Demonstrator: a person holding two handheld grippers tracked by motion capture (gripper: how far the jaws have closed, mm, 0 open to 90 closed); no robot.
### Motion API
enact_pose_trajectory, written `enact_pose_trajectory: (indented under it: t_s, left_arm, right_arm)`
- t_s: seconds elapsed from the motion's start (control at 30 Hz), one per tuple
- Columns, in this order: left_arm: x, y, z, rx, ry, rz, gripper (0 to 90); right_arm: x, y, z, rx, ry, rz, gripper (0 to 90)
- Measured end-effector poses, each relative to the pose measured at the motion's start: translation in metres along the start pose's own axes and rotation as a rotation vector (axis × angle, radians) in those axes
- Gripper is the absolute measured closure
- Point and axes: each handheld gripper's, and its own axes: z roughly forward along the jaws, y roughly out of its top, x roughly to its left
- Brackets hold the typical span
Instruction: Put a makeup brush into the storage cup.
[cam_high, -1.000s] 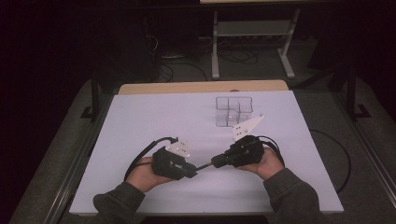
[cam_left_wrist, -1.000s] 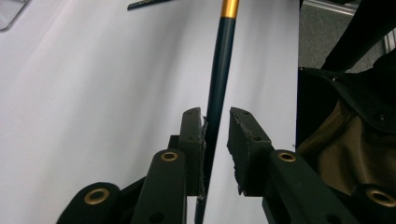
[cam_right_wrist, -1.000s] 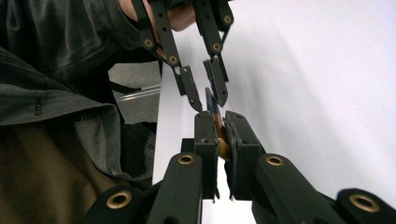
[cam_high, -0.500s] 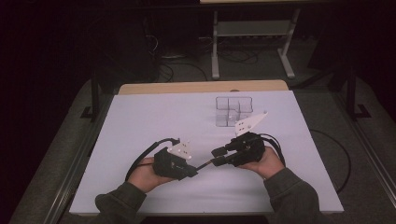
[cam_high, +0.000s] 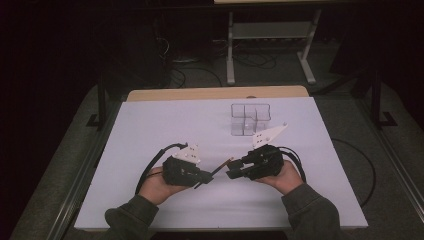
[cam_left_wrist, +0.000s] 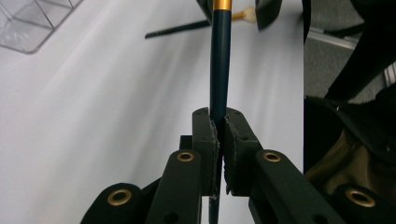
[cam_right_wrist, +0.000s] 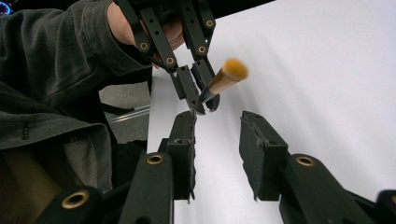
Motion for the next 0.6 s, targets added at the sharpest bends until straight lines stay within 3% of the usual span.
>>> enact_pose_trajectory:
  t_s: [0.27,0.6]
  left_arm:
    - [0.002,0.003,0.005,-0.031,0.005,-0.005,84.2]
    - [0.002,0.005,0.011,-0.027,-0.003,-0.005,84.2]
  right_arm:
    - [0.001,0.003,0.003,-0.034,-0.024,-0.011,71.8]
    - [0.0,0.004,0.002,-0.063,-0.03,-0.01,80.5]
